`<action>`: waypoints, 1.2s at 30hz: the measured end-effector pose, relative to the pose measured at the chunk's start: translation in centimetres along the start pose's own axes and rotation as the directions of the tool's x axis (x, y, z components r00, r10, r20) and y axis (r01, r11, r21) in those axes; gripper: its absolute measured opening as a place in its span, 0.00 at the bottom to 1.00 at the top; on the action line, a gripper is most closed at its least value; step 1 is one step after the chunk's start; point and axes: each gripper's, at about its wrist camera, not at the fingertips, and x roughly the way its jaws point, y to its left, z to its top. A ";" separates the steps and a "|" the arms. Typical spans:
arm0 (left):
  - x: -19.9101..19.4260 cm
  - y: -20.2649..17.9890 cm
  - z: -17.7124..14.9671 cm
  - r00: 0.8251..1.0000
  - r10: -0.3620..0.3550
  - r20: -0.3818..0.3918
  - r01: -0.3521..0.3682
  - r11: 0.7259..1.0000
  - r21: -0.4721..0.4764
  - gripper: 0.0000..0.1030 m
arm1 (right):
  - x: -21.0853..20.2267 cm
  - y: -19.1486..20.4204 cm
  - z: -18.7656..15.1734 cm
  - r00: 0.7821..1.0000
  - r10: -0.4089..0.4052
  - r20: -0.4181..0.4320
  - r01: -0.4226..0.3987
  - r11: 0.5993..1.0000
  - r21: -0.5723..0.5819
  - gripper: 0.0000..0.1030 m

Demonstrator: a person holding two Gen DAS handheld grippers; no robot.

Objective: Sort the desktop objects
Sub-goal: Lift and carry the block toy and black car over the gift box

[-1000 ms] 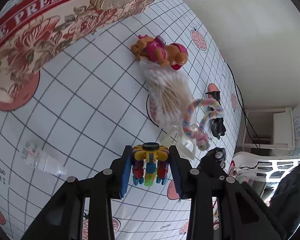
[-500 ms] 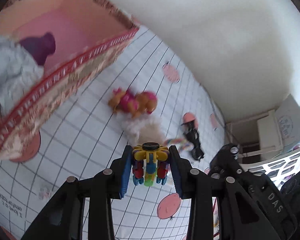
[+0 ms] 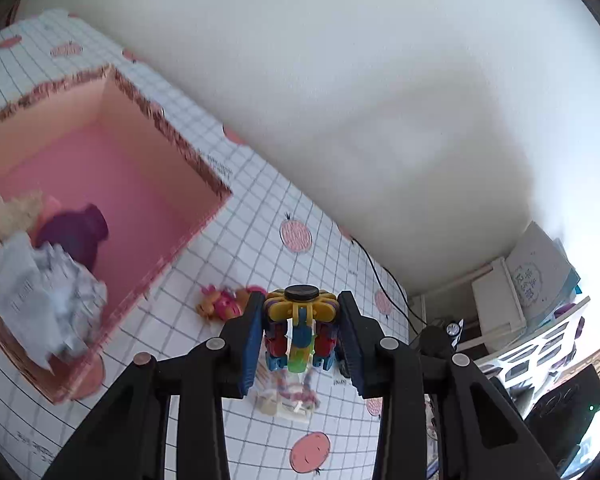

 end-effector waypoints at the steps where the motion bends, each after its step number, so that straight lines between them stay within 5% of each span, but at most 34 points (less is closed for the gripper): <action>1: -0.2 0.0 0.3 1.000 0.009 0.008 -0.009 1.000 0.002 0.37 | -0.1 0.2 0.0 1.000 0.004 0.008 -0.004 1.000 0.004 0.35; 17: -4.6 4.4 3.2 0.979 0.094 0.178 -0.086 0.995 -0.053 0.37 | 0.5 2.7 -0.9 0.999 0.048 -0.010 -0.049 0.997 -0.065 0.35; 29: -8.8 10.4 4.3 0.931 0.231 0.283 -0.184 0.966 -0.181 0.37 | 1.6 5.4 -1.9 0.996 0.080 -0.048 -0.087 0.983 -0.164 0.34; 36: -9.8 13.5 4.3 0.921 0.267 0.284 -0.193 0.945 -0.263 0.37 | 2.5 7.9 -2.5 0.992 0.096 -0.079 -0.112 0.967 -0.230 0.34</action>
